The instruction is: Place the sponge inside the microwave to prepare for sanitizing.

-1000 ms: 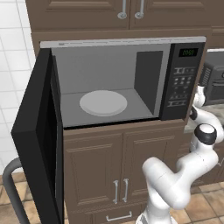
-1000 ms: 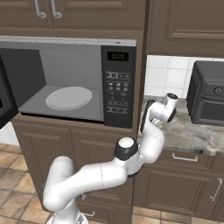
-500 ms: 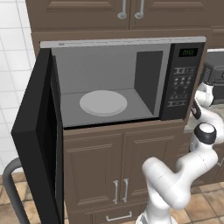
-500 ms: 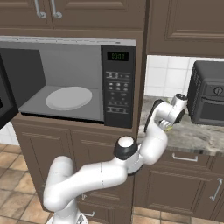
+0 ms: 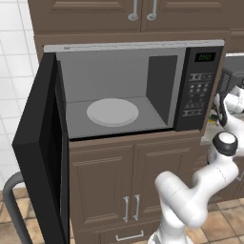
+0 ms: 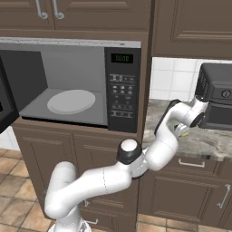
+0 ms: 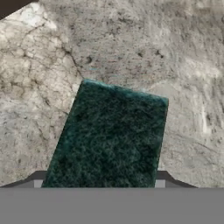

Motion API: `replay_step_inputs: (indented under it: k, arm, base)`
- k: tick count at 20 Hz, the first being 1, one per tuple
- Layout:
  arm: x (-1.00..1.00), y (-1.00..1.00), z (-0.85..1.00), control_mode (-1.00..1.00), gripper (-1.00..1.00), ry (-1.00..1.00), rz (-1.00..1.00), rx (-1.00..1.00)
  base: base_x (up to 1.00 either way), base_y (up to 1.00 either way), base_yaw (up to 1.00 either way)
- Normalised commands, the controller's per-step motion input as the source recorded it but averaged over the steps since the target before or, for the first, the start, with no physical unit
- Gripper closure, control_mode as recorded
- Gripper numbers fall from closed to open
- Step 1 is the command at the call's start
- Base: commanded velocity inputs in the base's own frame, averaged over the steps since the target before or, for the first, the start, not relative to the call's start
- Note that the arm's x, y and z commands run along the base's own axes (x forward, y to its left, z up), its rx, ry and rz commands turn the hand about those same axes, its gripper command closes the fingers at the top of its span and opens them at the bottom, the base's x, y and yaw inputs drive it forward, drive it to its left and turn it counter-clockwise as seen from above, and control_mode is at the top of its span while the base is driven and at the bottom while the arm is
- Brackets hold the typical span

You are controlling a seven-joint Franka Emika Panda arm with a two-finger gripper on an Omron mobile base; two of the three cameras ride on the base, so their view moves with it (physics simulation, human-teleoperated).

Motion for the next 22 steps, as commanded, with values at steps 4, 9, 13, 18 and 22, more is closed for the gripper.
replay_step_inputs:
  k: [4,9,13,18,22]
  arm:
    - [-0.64,-0.18,0.29,-1.00,1.00,0.00,-0.12,0.00]
    - [-0.60,-0.02,0.26,-1.00,1.00,0.00,-0.10,-0.05]
    - [-0.71,0.07,0.19,-1.00,1.00,-0.03,-0.13,-0.03]
    - [-0.77,0.27,0.08,-1.00,1.00,-0.10,-0.16,-0.04]
    - [-0.73,0.39,0.02,-1.00,1.00,-0.15,-0.15,-0.06]
  base:
    - [0.00,0.00,0.00]
    - [0.00,0.00,0.00]
    - [0.00,0.00,0.00]
    - [0.00,0.00,0.00]
    - [0.00,0.00,0.00]
